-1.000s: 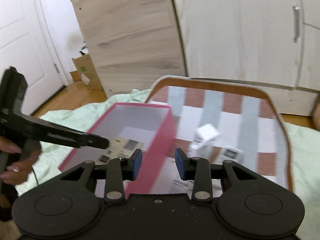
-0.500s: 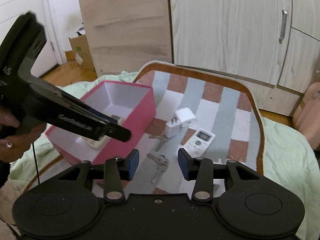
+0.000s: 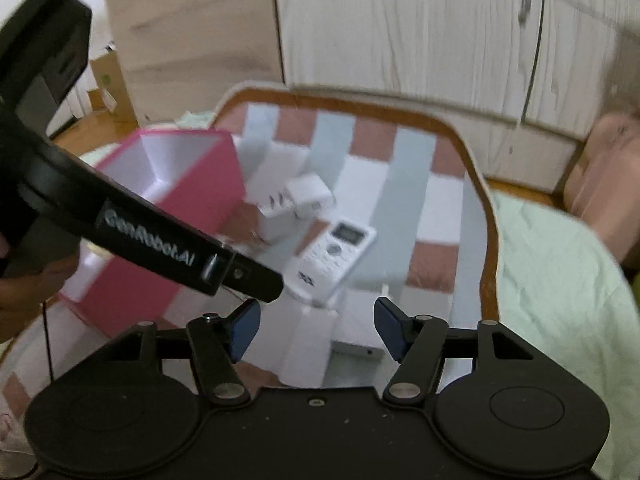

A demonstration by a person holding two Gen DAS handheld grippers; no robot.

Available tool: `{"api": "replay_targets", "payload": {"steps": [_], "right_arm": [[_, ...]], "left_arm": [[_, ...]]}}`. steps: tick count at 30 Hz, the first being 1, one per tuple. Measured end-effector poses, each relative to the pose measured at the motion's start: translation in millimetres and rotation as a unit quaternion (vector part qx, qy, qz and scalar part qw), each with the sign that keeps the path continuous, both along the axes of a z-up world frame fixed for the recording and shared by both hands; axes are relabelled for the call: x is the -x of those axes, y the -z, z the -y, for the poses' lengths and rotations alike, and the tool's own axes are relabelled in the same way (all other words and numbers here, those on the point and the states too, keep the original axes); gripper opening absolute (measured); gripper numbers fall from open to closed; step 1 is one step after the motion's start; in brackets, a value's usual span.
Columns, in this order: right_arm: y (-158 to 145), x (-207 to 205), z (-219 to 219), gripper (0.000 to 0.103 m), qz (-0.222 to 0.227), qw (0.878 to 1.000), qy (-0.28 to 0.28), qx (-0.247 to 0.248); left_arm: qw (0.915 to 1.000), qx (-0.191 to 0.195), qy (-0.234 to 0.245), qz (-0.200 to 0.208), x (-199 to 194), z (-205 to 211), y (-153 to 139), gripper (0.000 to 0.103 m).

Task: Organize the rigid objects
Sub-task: 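Move the left gripper down toward the white power bank on the rug, then close the left gripper on the white power bank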

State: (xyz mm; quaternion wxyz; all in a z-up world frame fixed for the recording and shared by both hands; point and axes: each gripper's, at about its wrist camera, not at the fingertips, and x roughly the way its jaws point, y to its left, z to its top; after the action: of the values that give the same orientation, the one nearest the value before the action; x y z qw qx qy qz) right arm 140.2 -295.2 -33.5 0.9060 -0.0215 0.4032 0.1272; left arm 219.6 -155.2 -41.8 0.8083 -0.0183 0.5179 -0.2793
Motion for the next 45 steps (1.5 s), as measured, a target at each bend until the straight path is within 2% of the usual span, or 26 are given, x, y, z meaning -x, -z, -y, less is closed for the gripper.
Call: {"api": "replay_targets", "payload": {"steps": [5,9,15,19,21,24,26,28,30,32,33,37,41,42,45], "right_arm": [[47,-24,6,0.068,-0.037,0.999,0.014,0.015],[69,-38,6,0.068,-0.043,0.998,0.038,0.036],[79,-38,4,0.068,-0.033,0.997,0.028,0.056],[77,-33,13,0.068,-0.030,0.997,0.042,0.052],[76,-31,20,0.067,-0.030,0.997,0.053,0.056],[74,-26,30,0.067,-0.030,0.994,0.082,0.060],[74,-24,39,0.067,-0.033,0.992,0.108,0.060],[75,-22,47,0.067,-0.043,0.990,0.125,0.042],[77,-21,54,0.067,-0.055,0.991,0.126,0.005],[78,-21,55,0.067,-0.061,0.990,0.122,-0.026],[79,-22,53,0.067,-0.062,0.991,0.116,-0.026],[86,-27,48,0.068,-0.056,0.995,0.087,0.002],[93,-35,41,0.069,-0.052,0.997,0.052,0.015],[94,-35,37,0.072,-0.050,0.998,0.040,0.017],[98,-41,29,0.071,-0.041,0.997,0.048,0.032]], "left_arm": [[0.9997,-0.005,0.006,-0.023,-27,25,32,0.050],[0.9994,-0.017,0.009,-0.029,-45,41,49,0.049],[0.9994,-0.007,0.009,-0.031,-65,60,72,0.047],[0.9983,0.019,0.004,-0.055,-76,61,86,0.042],[0.9970,0.041,0.016,-0.064,-77,60,89,0.034],[0.9943,0.055,0.041,-0.081,-71,61,89,0.033],[0.9908,0.064,0.049,-0.109,-65,61,92,0.034],[0.9877,0.076,0.037,-0.132,-61,59,95,0.034],[0.9872,0.078,0.022,-0.138,-59,58,96,0.034],[0.9872,0.078,0.006,-0.139,-60,59,100,0.036],[0.9867,0.082,-0.001,-0.141,-61,59,101,0.037],[0.9857,0.093,-0.019,-0.139,-62,57,104,0.037],[0.9892,0.091,-0.017,-0.114,-54,59,105,0.037],[0.9897,0.091,-0.018,-0.109,-52,57,103,0.037],[0.9911,0.089,-0.023,-0.095,-47,58,103,0.037]]}}
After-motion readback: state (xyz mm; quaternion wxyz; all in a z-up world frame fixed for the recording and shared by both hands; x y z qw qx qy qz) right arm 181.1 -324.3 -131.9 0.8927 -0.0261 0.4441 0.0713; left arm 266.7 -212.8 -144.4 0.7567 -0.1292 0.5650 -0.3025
